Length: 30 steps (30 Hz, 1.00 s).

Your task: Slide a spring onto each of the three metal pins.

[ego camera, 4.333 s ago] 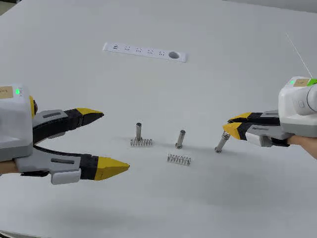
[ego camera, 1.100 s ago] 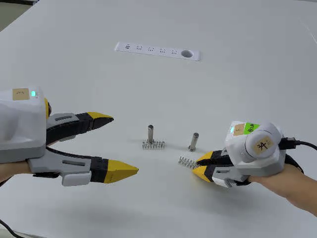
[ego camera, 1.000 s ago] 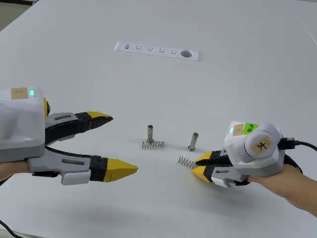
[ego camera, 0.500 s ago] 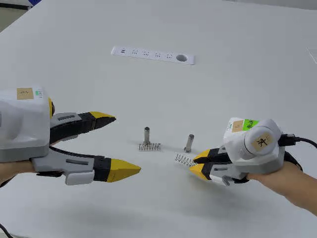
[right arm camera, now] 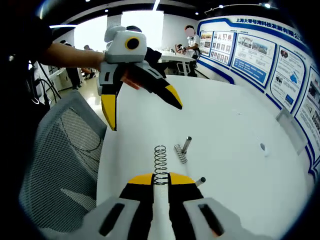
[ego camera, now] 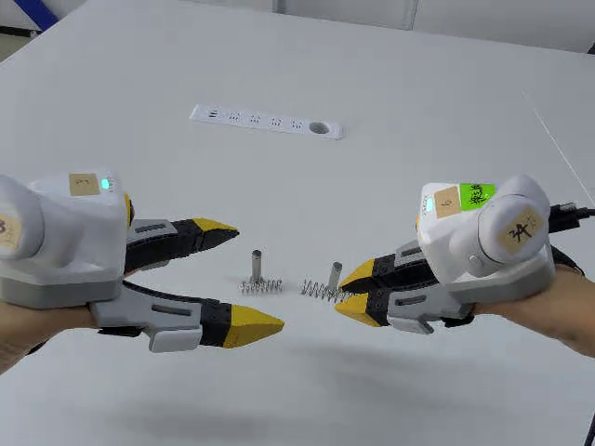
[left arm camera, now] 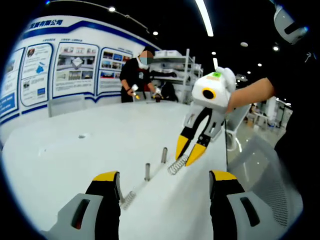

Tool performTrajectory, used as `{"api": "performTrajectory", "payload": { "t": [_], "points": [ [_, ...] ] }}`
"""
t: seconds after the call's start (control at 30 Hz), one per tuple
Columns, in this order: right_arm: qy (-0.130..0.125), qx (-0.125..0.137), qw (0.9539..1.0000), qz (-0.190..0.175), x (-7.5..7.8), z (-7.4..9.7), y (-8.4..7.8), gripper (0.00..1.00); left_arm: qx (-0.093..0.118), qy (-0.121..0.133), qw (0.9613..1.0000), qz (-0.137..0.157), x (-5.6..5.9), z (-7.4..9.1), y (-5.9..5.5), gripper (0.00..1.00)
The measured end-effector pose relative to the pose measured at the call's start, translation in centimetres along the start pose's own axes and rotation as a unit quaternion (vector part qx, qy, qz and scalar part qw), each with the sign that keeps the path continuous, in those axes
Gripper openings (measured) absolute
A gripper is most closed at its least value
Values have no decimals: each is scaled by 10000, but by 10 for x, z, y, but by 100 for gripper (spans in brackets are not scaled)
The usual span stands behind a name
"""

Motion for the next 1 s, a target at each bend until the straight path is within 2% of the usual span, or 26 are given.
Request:
{"api": "performTrajectory", "payload": {
  "t": [0.13,0.2,0.3,0.4,0.5,0.73,1.0],
  "points": [
    [183,110,9996,158,-13,4,8,11,14,-150,9998,-99,8,-4,2,69],
    [294,175,9993,179,-20,5,10,11,-58,-245,9996,-160,13,-7,1,65],
    [335,144,9989,281,-26,7,12,11,-83,-421,9989,-204,22,-9,-1,59],
    [378,152,9987,320,-31,9,15,11,-144,-693,9972,-254,34,-10,-4,50],
    [406,161,9984,371,-33,11,18,11,-190,-800,9961,-303,40,-12,-5,43],
    [463,162,9977,460,-37,12,21,11,-124,-936,9949,-347,47,-13,-2,33],
    [507,138,9973,510,-43,13,21,11,-189,-1086,9930,-420,53,-13,-3,20]
  ]
}}
Point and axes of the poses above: the centre of the closed fingertips' face, and the gripper's own axes: z roughly backward along the fingers, x roughly to its right, y roughly out of its top, the point moved 2 cm from there along z, roughly backward along the fingers
